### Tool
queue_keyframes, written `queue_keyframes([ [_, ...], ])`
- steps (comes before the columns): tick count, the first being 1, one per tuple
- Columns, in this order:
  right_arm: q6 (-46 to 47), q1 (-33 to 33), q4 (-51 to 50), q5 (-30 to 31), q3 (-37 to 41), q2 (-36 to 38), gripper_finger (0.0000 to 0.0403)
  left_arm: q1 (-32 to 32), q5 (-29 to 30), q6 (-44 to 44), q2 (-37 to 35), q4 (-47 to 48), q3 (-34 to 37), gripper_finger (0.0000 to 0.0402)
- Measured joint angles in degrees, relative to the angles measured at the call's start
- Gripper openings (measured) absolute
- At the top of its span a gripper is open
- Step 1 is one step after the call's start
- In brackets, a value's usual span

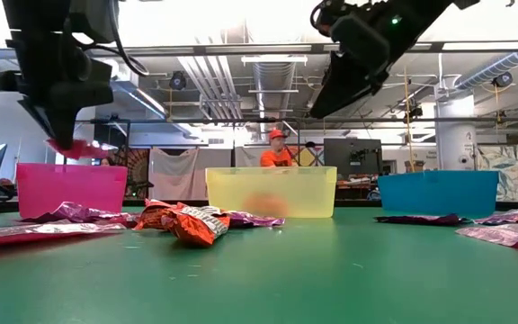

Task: Sort candy by brand, put in halloween buckets
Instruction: Put the red candy into the red bin, then put the purple candy into the blue bin

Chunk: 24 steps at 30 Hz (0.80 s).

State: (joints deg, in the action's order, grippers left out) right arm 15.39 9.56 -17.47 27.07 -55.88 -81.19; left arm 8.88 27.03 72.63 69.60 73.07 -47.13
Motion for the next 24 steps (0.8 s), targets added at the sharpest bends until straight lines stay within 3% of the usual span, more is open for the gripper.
queue_keyframes([
  [10,-0.45,-2.49,-0.06,-0.27,0.0,0.0,0.0112,0.0,-0.59,-1.92,-0.1,-0.14,0.0,0.0136],
  [14,2.15,-2.32,-0.74,-4.45,0.0,0.17,0.0112,0.71,0.09,-6.88,-0.13,-1.07,-2.08,0.0161],
  [19,7.92,-2.34,-5.6,-11.23,-1.39,0.89,0.0112,2.43,4.75,-24.17,-0.27,-7.54,-7.99,0.0168],
  [24,19.16,-2.36,-22.43,-17.88,-6.22,0.91,0.0112,2.69,4.81,-53.06,-0.89,-22.54,-11.32,0.0168],
])
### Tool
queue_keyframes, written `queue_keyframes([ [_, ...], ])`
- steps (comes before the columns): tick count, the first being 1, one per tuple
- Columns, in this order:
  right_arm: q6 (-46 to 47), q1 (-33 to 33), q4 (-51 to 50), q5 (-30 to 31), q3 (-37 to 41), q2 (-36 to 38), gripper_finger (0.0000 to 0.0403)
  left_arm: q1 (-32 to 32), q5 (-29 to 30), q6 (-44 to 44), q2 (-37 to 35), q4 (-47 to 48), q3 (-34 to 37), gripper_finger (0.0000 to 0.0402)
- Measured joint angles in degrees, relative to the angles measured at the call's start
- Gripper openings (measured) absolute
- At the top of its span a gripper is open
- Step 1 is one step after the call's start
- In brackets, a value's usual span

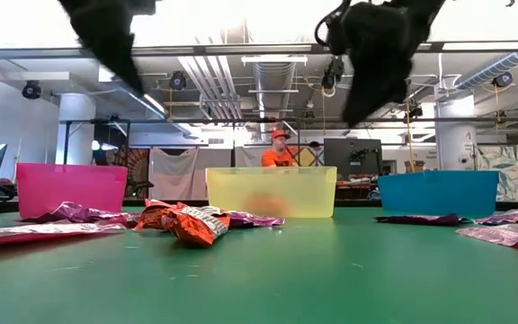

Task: Sort candy by brand, put in halloween buckets
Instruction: Put the purple candy into the blue bin

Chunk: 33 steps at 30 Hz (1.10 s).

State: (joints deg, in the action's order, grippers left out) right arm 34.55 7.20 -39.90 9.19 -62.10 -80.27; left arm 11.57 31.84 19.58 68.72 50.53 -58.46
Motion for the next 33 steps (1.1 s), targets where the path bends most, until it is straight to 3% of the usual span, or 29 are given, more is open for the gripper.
queue_keyframes([
  [4,7.3,0.53,-9.9,-9.21,-1.06,-0.32,0.0112,-0.02,-0.86,-18.65,-0.79,-13.14,1.73,0.0168],
  [8,6.01,2.3,-10.12,-12.65,2.12,-0.33,0.0112,-0.07,-5.47,-26.45,-1.42,-22.81,3.97,0.0168],
  [13,4.83,4.49,-5.16,-10.7,7.01,-0.52,0.0112,-0.04,-10.38,-28.39,-3.49,-29.7,6.39,0.0168],
  [21,8.11,5.27,1.06,-1.39,9.28,-0.77,0.0117,-0.06,-16.75,-31.9,-5.34,-40.1,8.6,0.0168],
  [26,6.25,5.52,4.15,1.6,9.28,-2.07,0.0148,-0.07,-16.95,-32.82,-5.5,-44.36,10.04,0.0168],
  [33,5.84,5.55,5.53,1.36,9.39,-7.8,0.019,-0.04,-16.88,-31.95,-5.23,-45.57,10.06,0.0168],
])
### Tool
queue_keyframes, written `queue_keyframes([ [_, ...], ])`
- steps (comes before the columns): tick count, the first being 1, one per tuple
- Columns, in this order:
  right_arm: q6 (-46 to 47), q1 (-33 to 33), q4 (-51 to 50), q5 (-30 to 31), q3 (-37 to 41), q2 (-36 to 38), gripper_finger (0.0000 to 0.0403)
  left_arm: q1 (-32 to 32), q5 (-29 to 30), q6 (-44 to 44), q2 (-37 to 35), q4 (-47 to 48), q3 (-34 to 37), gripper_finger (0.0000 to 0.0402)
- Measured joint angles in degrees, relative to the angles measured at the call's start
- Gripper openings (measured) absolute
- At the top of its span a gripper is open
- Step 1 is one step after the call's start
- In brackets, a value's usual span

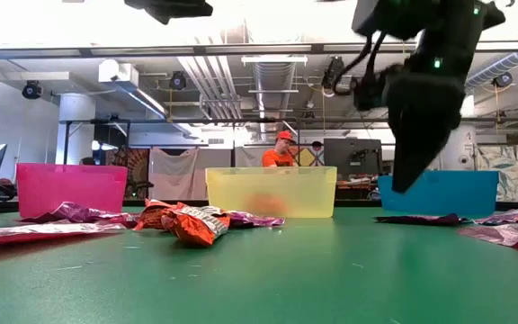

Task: Sort candy by brand, put in halloween buckets
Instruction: Put the purple candy into the blue bin

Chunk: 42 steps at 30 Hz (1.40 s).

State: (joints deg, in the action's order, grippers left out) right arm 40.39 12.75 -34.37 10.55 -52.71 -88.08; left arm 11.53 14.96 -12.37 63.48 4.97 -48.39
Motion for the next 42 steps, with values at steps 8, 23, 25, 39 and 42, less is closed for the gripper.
queue_keyframes([
  [8,2.53,0.02,0.22,0.45,-0.25,-6.38,0.0182,-0.02,0.51,1.46,0.17,0.01,0.01,0.0168],
  [23,-0.15,-0.02,0.09,-0.55,0.13,-2.72,0.0015,0.0,0.98,8.68,0.24,0.14,0.1,0.0168],
  [25,-0.57,-0.02,0.18,-0.77,0.13,-1.19,0.001,0.0,0.96,9.94,0.24,0.18,0.1,0.0168],
  [39,-1.21,0.22,-0.27,0.88,0.52,9.01,0.0015,2.18,0.96,16.4,0.24,2.17,0.22,0.0168],
  [42,5.95,-0.05,-2.25,-0.67,0.89,8.35,0.0038,3.3,0.96,16.55,0.24,2.12,0.23,0.0168],
])
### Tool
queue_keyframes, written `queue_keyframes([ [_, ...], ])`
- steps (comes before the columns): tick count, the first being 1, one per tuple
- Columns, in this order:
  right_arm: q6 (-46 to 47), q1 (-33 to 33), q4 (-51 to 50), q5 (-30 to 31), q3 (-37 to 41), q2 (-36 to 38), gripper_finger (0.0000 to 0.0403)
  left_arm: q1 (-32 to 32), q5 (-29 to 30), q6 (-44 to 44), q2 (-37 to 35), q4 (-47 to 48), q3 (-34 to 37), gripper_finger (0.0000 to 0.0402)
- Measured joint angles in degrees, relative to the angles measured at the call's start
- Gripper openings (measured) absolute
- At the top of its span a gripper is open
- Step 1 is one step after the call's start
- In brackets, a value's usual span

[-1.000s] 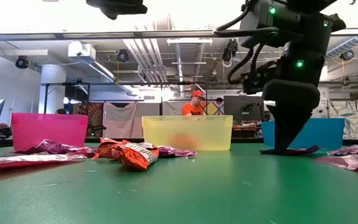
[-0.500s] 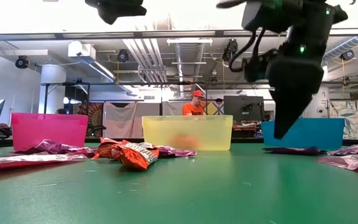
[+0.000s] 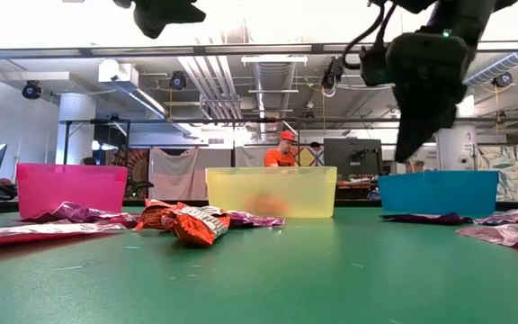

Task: Sort candy by brand, put in halloween buckets
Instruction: Put the purple candy into the blue bin

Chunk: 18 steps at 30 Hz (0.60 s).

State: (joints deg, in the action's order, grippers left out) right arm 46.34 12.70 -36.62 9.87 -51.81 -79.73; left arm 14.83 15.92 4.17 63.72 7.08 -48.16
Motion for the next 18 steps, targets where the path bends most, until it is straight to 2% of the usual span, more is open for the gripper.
queue_keyframes([
  [3,4.66,-0.67,-0.74,-1.63,0.47,-1.71,0.008,1.02,0.0,0.01,0.0,0.0,0.0,0.0168],
  [10,1.62,-0.61,-0.61,0.65,0.62,-7.43,0.0177,2.23,0.0,0.52,0.0,-0.01,0.03,0.0168],
  [13,1.22,-0.65,-0.89,0.69,0.62,-9.9,0.0196,2.62,0.01,1.65,0.0,-0.04,0.46,0.0168],
  [18,0.49,-0.78,-0.63,1.07,0.44,-12.76,0.0201,3.19,0.0,3.22,0.0,-2.61,2.64,0.0168],
])
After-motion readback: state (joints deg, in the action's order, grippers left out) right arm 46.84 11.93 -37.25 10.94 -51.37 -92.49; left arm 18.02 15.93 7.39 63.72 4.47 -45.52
